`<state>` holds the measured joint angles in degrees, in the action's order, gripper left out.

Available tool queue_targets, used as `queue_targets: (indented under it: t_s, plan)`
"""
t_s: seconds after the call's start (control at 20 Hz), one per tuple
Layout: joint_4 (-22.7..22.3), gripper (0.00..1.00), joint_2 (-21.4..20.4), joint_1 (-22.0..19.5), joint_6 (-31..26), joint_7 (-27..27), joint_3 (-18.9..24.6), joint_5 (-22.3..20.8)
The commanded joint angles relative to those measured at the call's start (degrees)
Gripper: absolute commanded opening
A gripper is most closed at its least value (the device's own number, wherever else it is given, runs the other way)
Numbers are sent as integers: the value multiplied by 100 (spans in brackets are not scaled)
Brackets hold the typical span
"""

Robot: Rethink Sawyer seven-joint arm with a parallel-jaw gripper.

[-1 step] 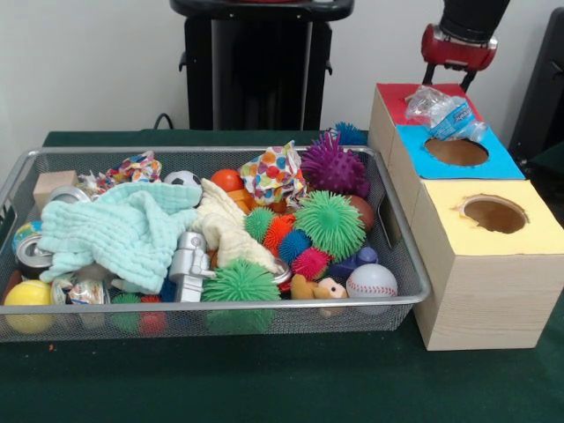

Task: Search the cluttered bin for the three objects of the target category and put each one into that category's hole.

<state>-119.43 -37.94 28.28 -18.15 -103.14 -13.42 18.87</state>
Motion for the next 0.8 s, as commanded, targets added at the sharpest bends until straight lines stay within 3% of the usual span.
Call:
queue_targets:
  t_s: [0.05,0.3,0.65,0.8]
  plan:
    - [885,100,520,-323,685,-929,-35,-87]
    - [875,100,297,-304,138,-925,-73,-48]
    - [498,100,-861,-281,-1468,-881,-83,-163]
    - [475,100,-1075,-355,-1797,-810,-49,-212]
